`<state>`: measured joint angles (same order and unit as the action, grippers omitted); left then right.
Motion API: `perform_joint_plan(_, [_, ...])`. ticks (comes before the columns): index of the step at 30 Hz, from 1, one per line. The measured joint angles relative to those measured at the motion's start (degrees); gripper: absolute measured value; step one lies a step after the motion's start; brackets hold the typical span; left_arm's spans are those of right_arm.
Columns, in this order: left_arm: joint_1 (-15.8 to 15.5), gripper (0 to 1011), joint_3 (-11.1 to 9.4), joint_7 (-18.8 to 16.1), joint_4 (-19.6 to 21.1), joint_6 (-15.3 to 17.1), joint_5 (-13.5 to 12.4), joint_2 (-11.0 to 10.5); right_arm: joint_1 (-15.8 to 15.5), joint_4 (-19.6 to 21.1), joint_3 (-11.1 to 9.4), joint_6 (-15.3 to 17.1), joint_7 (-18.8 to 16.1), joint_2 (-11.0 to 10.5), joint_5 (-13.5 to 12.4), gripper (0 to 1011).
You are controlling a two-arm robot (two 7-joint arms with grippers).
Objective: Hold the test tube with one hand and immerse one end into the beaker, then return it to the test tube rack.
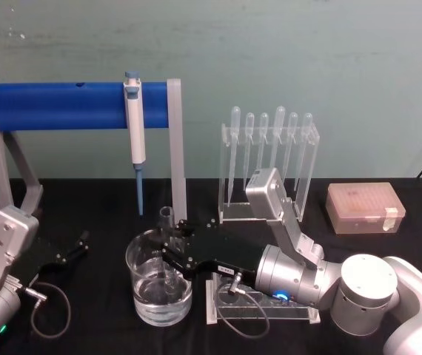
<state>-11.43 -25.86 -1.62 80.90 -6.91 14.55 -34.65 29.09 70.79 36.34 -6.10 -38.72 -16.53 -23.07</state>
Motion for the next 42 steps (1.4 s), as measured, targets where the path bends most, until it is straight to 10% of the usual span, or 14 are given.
perform_joint_plan(42, [0.0, 1000, 0.0, 0.0, 0.0, 0.0, 0.0, 0.0, 0.0, 0.0, 0.0, 0.0, 0.0, 0.0, 0.0, 242])
